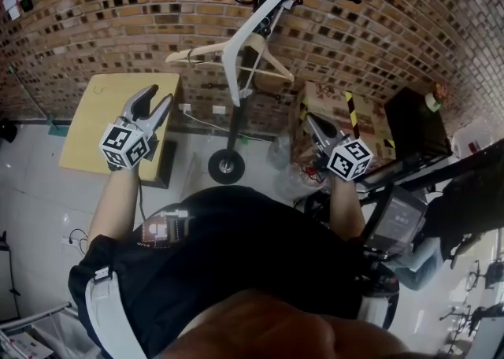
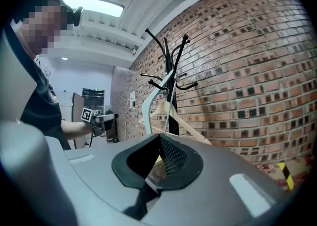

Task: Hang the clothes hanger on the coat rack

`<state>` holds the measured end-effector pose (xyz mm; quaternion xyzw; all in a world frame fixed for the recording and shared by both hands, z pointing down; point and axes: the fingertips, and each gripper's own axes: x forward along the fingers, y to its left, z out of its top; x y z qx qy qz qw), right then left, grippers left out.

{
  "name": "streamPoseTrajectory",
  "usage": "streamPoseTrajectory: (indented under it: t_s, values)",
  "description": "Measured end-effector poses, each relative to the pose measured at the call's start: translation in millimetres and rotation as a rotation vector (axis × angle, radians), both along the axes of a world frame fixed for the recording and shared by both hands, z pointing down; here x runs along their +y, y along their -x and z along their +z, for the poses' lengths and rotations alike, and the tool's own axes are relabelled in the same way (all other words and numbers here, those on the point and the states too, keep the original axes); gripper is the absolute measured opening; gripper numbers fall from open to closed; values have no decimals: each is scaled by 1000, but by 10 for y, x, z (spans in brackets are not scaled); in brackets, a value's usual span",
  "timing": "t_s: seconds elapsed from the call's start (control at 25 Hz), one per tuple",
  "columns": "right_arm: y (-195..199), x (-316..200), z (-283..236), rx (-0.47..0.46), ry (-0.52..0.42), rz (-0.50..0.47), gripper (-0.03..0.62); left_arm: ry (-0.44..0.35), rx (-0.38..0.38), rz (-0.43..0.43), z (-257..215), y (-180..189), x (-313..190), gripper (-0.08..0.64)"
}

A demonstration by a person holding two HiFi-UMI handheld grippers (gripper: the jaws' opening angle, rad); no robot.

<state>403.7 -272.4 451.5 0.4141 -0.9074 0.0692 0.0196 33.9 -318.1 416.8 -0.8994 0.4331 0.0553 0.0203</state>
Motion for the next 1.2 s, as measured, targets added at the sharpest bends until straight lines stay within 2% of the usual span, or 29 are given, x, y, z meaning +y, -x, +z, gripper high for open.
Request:
streamPoseTrajectory:
  t_s: [0.36,1.2]
  values:
    - [-35,18,-4,-14,-1,5,14,-3,0,5,-13,-30,-1,199]
    - [-33,52,-14,33,-21,-4,12,-1,0,7,-24,-56,-7,199]
